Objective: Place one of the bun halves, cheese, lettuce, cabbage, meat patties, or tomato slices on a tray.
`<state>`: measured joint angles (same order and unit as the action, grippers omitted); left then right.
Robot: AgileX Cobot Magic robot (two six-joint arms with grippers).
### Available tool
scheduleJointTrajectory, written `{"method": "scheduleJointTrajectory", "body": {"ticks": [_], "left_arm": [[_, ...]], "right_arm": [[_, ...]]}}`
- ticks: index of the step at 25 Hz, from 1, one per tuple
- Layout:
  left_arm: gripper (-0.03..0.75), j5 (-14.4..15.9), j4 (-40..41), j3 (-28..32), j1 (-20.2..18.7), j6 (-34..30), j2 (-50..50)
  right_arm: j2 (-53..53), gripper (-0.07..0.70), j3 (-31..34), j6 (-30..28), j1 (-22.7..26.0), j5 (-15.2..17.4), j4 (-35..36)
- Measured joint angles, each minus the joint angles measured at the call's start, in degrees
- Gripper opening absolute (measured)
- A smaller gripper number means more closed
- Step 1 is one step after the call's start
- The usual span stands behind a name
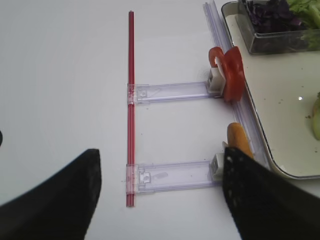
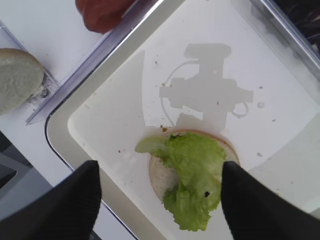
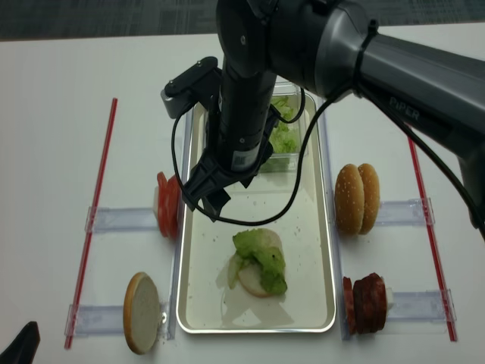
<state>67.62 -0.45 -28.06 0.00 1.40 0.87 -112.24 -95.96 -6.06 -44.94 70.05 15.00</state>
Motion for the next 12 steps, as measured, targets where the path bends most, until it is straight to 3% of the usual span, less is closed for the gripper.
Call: {"method": "scheduleJointTrajectory", "body": {"ticks": [7,12], "left_arm": [[0.472,0.0,0.0,0.0,0.0,0.0,0.0],[0.472,0.0,0.0,0.0,0.0,0.0,0.0]], "right_arm": [[0.0,0.519,0.0,1.1,0.7,0.0,-2.3],[0.0,0.511,0.0,1.2,5.2,0.0,-2.3]]}}
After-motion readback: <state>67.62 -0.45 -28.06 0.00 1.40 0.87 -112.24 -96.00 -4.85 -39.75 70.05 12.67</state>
